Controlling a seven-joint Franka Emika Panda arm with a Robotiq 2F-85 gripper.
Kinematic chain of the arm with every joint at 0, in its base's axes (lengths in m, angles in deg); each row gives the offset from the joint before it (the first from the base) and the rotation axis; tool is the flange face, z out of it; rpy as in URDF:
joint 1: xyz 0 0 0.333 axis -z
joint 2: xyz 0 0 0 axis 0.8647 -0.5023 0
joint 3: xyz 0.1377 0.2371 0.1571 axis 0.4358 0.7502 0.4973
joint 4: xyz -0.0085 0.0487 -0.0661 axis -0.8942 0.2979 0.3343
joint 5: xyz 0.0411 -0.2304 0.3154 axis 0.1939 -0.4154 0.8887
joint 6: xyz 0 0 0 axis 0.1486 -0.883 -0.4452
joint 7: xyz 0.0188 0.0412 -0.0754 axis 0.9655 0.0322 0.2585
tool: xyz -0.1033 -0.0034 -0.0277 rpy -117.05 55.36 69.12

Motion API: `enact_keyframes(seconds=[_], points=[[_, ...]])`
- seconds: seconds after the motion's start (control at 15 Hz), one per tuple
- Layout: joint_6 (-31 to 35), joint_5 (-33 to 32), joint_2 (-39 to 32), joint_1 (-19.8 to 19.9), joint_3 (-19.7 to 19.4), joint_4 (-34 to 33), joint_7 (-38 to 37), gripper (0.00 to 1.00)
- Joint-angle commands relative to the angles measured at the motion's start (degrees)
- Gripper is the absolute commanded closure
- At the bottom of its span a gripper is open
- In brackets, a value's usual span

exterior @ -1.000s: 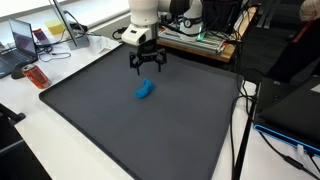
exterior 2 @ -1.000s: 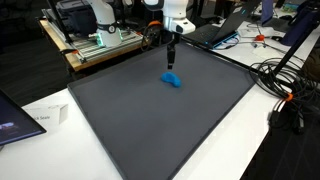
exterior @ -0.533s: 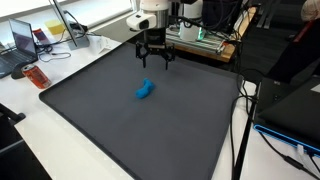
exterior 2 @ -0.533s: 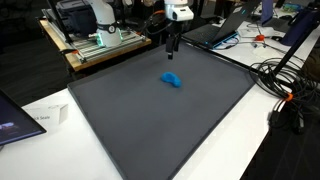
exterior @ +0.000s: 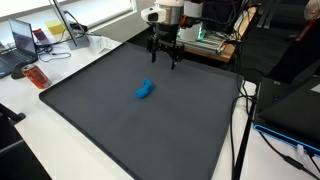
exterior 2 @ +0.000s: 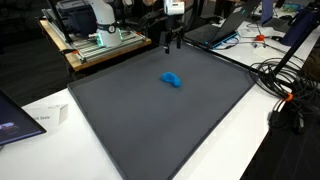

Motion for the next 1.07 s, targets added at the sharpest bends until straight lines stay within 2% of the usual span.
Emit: enact_keyframes(seconds=[0.0, 0.2, 0.27, 0.33, 0.47, 0.8, 0.87, 1.0], points=[[0.8, -9.3, 3.6, -1.6, -2.6, 3.4, -15.5, 0.00], [0.9, -17.6, 3.9, -2.6, -2.7, 4.2, -28.2, 0.00], [2.0, -23.2, 4.0, -2.8, -2.3, 4.5, -31.8, 0.00], [0.5, -16.8, 1.9, -1.4, -1.7, 2.4, -24.8, 0.00], [1.1, -21.0, 2.1, -2.2, -1.7, 2.9, -29.6, 0.00], [1.1, -21.4, 2.2, -2.4, -1.7, 3.0, -30.0, 0.00], [-1.6, -24.6, 1.9, -3.1, -1.8, 1.6, -33.9, 0.00], [-4.1, -22.3, 1.0, -4.0, -0.5, 0.1, -35.0, 0.00]])
